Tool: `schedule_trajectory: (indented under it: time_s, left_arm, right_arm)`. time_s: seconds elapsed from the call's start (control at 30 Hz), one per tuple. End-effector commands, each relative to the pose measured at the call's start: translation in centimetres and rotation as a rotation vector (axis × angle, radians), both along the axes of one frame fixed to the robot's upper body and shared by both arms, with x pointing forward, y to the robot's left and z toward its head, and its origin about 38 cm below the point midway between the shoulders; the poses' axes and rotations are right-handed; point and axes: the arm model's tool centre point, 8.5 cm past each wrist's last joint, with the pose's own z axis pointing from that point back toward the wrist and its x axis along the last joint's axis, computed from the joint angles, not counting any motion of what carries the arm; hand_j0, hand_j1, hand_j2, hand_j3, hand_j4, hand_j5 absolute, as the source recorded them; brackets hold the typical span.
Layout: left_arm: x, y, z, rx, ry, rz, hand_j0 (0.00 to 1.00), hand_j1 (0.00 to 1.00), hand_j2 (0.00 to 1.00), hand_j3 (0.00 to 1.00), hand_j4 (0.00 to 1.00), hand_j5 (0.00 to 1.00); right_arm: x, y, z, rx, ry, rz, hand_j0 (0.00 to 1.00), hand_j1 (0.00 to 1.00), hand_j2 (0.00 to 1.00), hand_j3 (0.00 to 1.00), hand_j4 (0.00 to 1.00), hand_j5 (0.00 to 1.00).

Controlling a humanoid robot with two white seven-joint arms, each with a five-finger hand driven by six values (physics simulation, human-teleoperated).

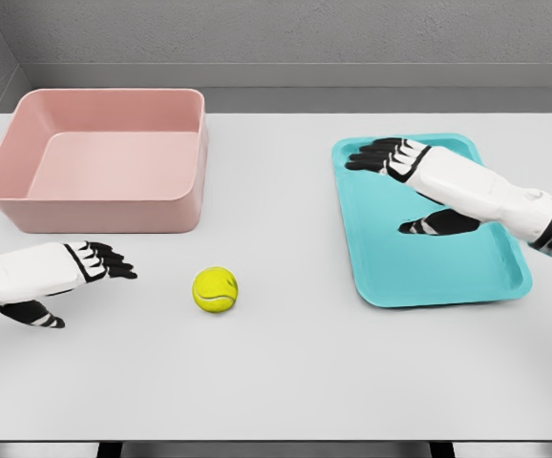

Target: Put the tennis from the blue tray into the pink basket with both arms

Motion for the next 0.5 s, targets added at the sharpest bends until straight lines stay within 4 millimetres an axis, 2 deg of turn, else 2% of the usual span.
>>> schedule_trajectory:
  time_s: [0.0, 0.03, 0.13, 0.2, 0.27, 0.3, 0.47]
  left_arm:
    - [0.0, -0.8, -0.2, -0.012, 0.003, -0.016, 1.00, 1.00, 1.00, 1.00, 1.00, 1.00]
    - [0.2, -0.8, 0.1, -0.013, -0.006, -0.016, 1.00, 1.00, 1.00, 1.00, 1.00, 1.00]
    - [0.5, -0.9, 0.7, -0.013, -0.023, -0.018, 1.00, 1.00, 1.00, 1.00, 1.00, 1.00]
    - [0.7, -1.1, 1.0, -0.015, -0.033, -0.023, 1.00, 1.00, 1.00, 1.00, 1.00, 1.00]
    - [0.8, -1.9, 1.4, -0.029, -0.050, -0.042, 1.00, 1.00, 1.00, 1.00, 1.00, 1.00]
    - [0.9, -2.2, 1.4, -0.037, -0.054, -0.047, 1.00, 1.00, 1.00, 1.00, 1.00, 1.00]
    - [1.7, -4.1, 1.4, -0.059, -0.098, -0.077, 1.00, 1.00, 1.00, 1.00, 1.00, 1.00]
  right_arm:
    - [0.1, -4.1, 3.9, 0.144, -0.092, -0.105, 1.00, 1.00, 1.00, 1.00, 1.00, 1.00]
    - [-0.4, -5.2, 3.3, 0.179, -0.088, -0.146, 1.00, 1.00, 1.00, 1.00, 1.00, 1.00]
    - [-0.8, -5.4, 0.6, 0.205, -0.023, -0.173, 1.00, 1.00, 1.00, 1.00, 1.00, 1.00]
    - [-0.7, -6.5, -1.0, 0.195, 0.027, -0.208, 1.00, 1.00, 1.00, 1.00, 1.00, 1.00]
    - [-0.7, -6.8, -1.6, 0.192, 0.046, -0.218, 1.00, 1.00, 1.00, 1.00, 1.00, 1.00]
    - [-1.3, -7.1, -2.5, 0.192, 0.073, -0.228, 1.00, 1.00, 1.00, 1.00, 1.00, 1.00]
    - [-1.9, -7.5, -3.4, 0.189, 0.093, -0.245, 1.00, 1.00, 1.00, 1.00, 1.00, 1.00]
